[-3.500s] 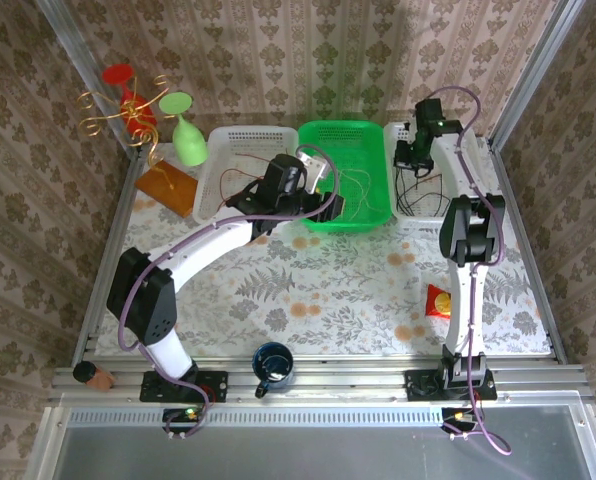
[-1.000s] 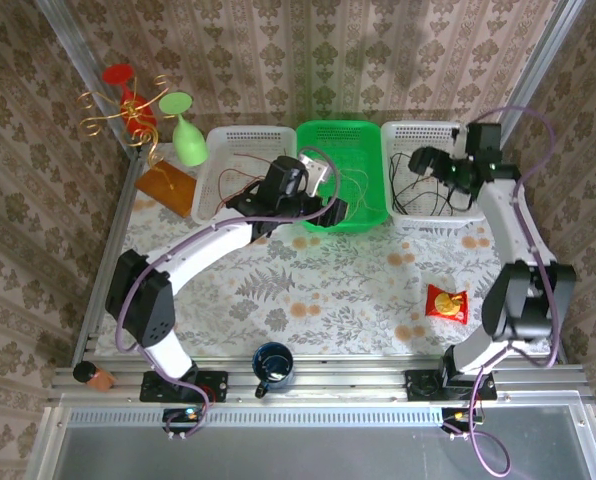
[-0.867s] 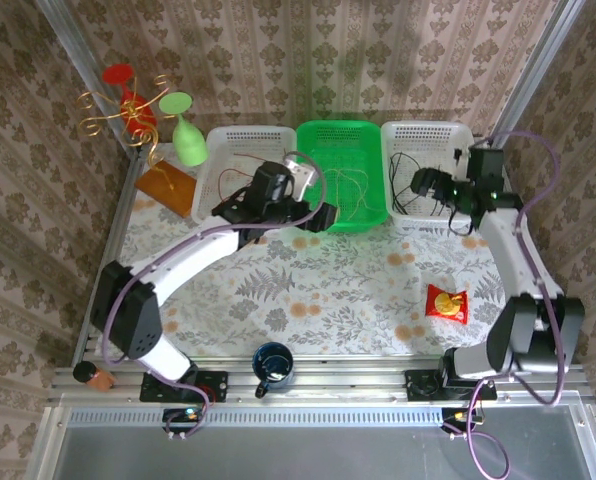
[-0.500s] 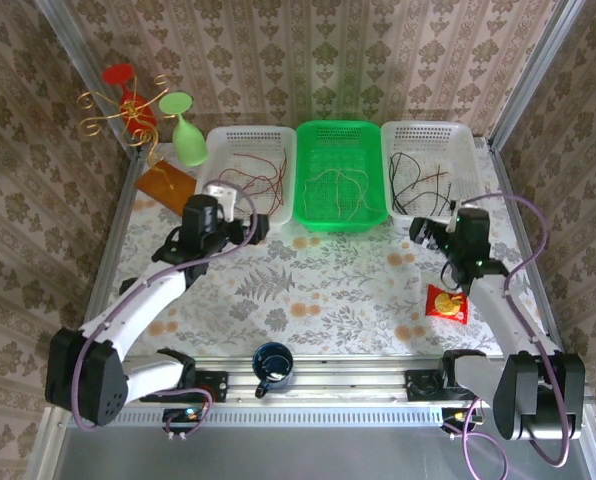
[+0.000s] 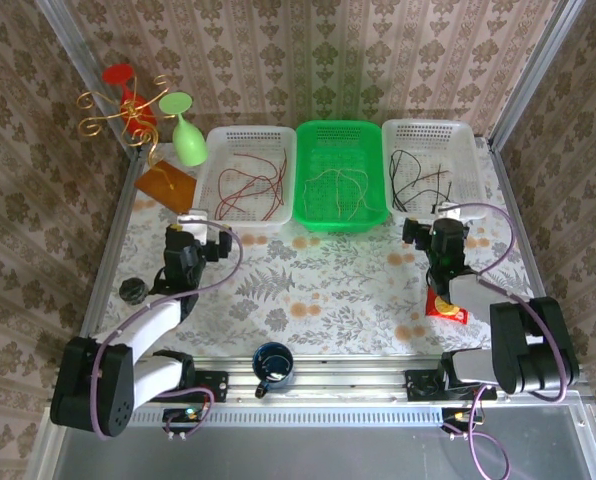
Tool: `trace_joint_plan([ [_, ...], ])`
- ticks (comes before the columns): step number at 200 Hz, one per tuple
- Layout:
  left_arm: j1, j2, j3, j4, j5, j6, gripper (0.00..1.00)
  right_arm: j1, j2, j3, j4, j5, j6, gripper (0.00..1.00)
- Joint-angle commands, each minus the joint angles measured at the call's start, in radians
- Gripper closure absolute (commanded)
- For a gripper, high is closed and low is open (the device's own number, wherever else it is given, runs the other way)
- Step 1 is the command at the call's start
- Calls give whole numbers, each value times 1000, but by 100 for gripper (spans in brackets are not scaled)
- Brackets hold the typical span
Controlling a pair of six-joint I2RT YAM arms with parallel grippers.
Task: Untangle the cables
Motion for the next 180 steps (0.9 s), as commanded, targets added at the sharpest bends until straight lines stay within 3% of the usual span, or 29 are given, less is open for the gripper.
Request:
trace_joint_plan([
  [1, 44, 50, -44, 187, 0, 69, 0, 1, 101, -85, 323, 27, -58, 0],
  [24, 78, 93, -35, 165, 25, 138, 0, 16, 153, -69, 346, -22, -94, 0],
  [63, 179, 265, -123, 501, 83, 72, 0, 22, 199, -41, 336, -29, -105, 0],
  [94, 193, 481, -145, 761, 95, 67, 0, 13, 195, -34, 311, -38, -97, 0],
  [113, 196, 436, -101, 606, 70, 48, 0, -7, 194, -17, 280, -83, -86, 0],
  [180, 194, 440, -12, 459, 34, 49, 0, -26, 199, -4, 257, -121, -78, 0],
])
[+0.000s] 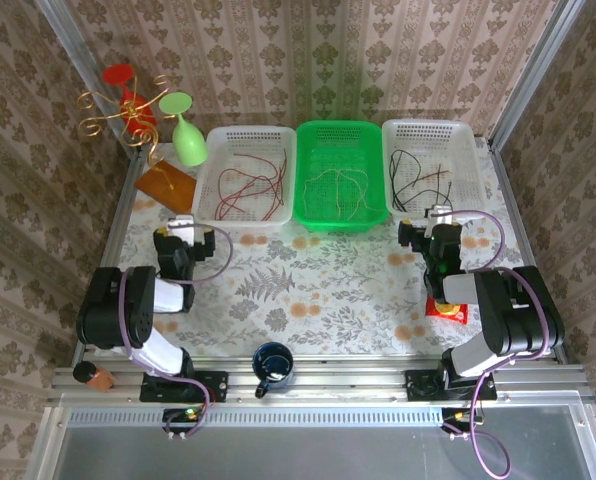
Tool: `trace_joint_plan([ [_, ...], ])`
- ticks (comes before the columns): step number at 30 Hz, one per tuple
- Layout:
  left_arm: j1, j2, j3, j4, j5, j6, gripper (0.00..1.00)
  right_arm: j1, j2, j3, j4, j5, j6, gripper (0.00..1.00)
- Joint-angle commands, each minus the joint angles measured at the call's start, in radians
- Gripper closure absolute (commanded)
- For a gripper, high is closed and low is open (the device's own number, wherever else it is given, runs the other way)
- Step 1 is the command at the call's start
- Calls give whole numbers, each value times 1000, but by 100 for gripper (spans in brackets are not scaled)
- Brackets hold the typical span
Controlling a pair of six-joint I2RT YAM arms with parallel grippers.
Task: Untangle the cables
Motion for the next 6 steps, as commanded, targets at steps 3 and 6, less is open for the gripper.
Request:
trace_joint_plan([
  [3, 6, -16, 42, -77, -18, -23, 0, -7, 8, 22, -8, -25, 2, 0],
  [6, 8, -16, 31, -59, -35, -30, 0, -8, 4, 18, 1, -27, 0, 0],
])
